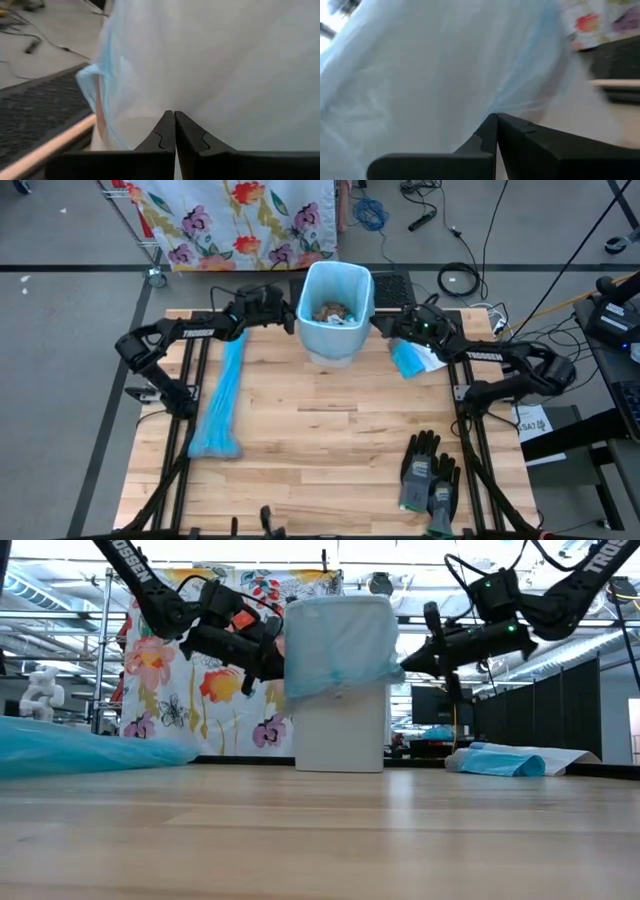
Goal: Place trash/remove bag and relplace
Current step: Remove the blue trash bag from the white trash bin
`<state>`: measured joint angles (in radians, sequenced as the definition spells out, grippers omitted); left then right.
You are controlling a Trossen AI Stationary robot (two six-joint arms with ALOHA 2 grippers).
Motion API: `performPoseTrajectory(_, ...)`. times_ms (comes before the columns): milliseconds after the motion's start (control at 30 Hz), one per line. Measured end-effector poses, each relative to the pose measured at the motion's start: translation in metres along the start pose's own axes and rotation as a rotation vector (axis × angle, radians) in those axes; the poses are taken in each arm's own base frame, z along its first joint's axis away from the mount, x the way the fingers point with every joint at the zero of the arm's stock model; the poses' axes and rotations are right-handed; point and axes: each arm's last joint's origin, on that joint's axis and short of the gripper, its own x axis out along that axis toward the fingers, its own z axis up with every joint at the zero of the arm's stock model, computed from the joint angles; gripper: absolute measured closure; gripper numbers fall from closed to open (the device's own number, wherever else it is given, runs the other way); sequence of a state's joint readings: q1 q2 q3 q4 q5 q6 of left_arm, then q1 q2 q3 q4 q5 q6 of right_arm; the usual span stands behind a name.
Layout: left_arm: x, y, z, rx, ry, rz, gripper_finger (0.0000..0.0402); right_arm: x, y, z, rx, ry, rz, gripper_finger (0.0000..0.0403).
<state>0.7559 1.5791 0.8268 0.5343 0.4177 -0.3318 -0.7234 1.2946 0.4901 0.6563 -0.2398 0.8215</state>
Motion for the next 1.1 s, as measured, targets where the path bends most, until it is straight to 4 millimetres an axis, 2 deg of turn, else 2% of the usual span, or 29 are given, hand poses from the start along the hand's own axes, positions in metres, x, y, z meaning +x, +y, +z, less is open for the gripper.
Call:
performPoseTrajectory(167,0.002,-0.01,-0.005,-0.005,0.07,-0.158,0.0401,0.013,0.017,-0.008,-0.034,0.069,0.057,0.0403)
performPoseTrajectory(400,-0.004,-0.029,-0.012,-0.048,0.194,-0.176,0.0401,0.017,0.037,-0.035,-0.003,0.213,0.094,0.0403)
performPoseTrajectory(567,-0.026,-0.046,-0.012,-0.062,0.33,-0.196,0.0401,0.014,0.055,-0.06,0.018,0.334,0.143,0.0403)
performPoseTrajectory(833,-0.078,-0.088,-0.007,0.121,0.443,-0.276,0.0402,-0.008,0.088,-0.098,0.004,0.331,0.027,0.0403)
performPoseTrajectory(1100,-0.108,-0.117,-0.023,0.139,0.521,-0.298,0.0402,-0.032,0.12,-0.134,0.046,0.321,0.04,0.0403)
